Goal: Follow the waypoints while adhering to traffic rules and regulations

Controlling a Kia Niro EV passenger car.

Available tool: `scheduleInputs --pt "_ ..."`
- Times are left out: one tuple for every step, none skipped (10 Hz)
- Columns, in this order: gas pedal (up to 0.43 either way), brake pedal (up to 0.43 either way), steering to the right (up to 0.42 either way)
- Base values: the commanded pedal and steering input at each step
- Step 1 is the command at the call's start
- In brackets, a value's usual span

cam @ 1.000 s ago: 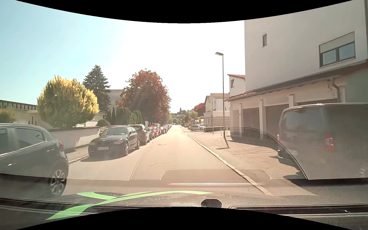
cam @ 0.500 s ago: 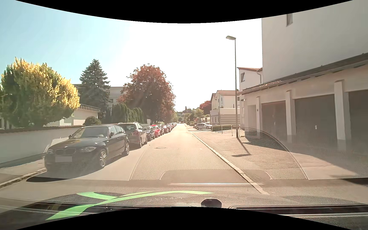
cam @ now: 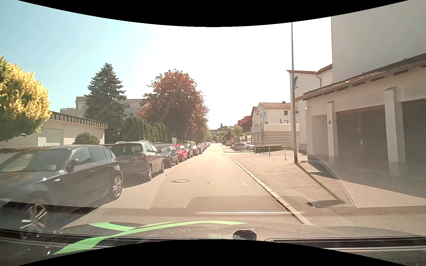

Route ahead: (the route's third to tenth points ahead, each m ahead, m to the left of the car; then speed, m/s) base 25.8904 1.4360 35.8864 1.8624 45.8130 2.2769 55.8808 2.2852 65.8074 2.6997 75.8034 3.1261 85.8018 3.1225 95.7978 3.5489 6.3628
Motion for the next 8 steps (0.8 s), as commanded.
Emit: scheduleInputs --pt "0.098 0.000 -0.035" --pt "0.098 0.000 -0.030" --pt "0.098 0.000 -0.026" --pt "0.098 0.000 -0.025" --pt "0.110 0.000 -0.025" --pt "0.118 0.000 -0.024" --pt "0.130 0.000 -0.024" --pt "0.130 0.000 -0.022"
